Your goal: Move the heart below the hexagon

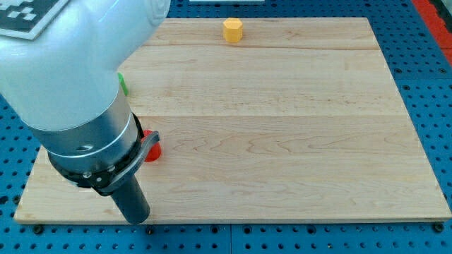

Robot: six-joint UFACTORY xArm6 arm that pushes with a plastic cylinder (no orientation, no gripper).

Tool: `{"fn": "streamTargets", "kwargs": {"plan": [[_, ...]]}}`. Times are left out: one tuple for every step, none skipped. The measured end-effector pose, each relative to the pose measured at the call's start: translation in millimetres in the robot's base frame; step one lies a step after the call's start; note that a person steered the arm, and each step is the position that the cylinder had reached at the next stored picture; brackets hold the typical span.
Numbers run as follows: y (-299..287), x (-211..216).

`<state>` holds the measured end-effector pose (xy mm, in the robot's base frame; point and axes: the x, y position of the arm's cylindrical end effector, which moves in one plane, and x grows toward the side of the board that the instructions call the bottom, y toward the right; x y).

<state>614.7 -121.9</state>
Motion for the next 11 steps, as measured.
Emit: {"fn": "streamTargets", "kwargs": {"plan": [[-0.2,0.0],[-33.2,-21.3],[-36.7,-50.9],[-36.8,-77.1],[-52.3,-104.1],[-69.8,-116.0],[-58.0,-152.1],[-13.3,-182.3],[16.4,-211.8],[43.5,-237.2],[71.2,-268.9]]}}
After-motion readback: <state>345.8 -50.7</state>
